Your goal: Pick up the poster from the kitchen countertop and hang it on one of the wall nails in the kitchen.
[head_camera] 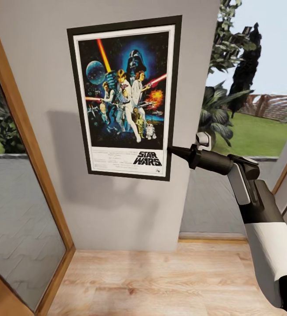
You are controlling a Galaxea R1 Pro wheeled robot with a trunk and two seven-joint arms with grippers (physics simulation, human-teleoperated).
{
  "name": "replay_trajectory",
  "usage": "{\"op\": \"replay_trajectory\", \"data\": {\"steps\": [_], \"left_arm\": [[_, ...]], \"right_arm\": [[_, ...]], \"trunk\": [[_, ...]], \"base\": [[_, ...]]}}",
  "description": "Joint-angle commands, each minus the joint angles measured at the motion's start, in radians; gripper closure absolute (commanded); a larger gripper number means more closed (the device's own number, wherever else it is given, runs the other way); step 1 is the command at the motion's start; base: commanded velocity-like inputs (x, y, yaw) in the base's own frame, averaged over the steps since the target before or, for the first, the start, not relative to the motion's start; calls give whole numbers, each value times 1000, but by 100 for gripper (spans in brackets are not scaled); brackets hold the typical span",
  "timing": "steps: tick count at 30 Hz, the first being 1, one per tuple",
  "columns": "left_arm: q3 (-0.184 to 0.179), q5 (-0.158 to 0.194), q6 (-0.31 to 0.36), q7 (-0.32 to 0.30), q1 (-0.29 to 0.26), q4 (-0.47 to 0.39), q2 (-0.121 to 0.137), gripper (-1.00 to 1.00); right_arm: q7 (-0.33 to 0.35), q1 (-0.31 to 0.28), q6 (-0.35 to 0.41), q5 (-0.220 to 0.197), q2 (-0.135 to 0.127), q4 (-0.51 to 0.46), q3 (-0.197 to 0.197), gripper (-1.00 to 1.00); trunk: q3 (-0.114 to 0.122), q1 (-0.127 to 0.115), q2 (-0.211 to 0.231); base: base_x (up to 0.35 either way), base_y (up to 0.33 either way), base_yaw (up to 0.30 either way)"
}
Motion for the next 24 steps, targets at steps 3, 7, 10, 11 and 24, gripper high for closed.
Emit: {"op": "replay_trajectory", "data": {"steps": [3,7,10,11,24], "left_arm": [[-8,5,-8,-1,0,0,0,-100],[-8,5,-8,-1,-1,0,0,-100],[-8,5,-8,-1,-1,0,0,-100],[-8,5,-8,-1,-1,0,0,-100],[-8,5,-8,-1,0,0,2,-100]], "right_arm": [[1,-1,10,-9,-1,0,2,100],[1,-1,10,-9,-1,0,2,100],[1,-1,10,-8,-1,0,2,100],[1,-1,10,-8,-1,0,2,100],[1,-1,10,-8,-1,0,2,100]], "trunk": [[-2,1,-2],[-2,1,-2],[-2,1,-2],[-2,1,-2],[-2,1,-2]], "base": [[189,0,0],[64,0,0],[21,0,0],[12,0,0],[23,11,0]]}}
